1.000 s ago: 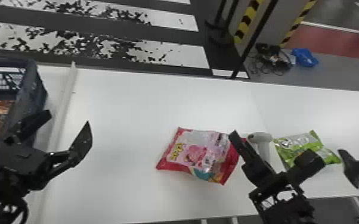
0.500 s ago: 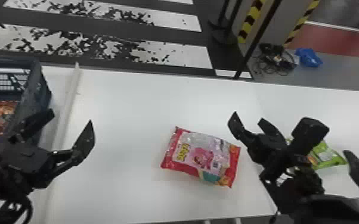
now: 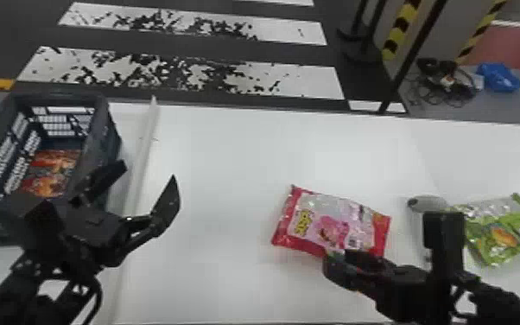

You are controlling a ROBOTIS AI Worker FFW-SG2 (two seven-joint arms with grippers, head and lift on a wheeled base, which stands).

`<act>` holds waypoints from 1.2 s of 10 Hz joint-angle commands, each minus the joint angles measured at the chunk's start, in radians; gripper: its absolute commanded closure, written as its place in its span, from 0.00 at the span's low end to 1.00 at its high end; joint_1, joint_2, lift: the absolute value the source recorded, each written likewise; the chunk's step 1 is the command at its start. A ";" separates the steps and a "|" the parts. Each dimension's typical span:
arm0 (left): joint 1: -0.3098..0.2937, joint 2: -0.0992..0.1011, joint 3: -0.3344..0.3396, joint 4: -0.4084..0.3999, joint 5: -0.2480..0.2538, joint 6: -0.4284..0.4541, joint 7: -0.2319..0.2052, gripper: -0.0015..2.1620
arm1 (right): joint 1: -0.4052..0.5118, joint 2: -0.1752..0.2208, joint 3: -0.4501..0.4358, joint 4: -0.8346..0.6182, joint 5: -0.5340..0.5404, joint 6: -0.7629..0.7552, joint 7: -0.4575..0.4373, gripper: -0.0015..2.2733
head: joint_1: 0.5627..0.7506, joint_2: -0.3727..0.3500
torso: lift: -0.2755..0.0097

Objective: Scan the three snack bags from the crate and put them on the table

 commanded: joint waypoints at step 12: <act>0.035 -0.003 0.026 -0.010 0.002 -0.035 -0.002 0.01 | -0.324 0.014 0.380 0.449 0.181 -0.266 -0.123 0.99 | 0.70 0.66 | 0.64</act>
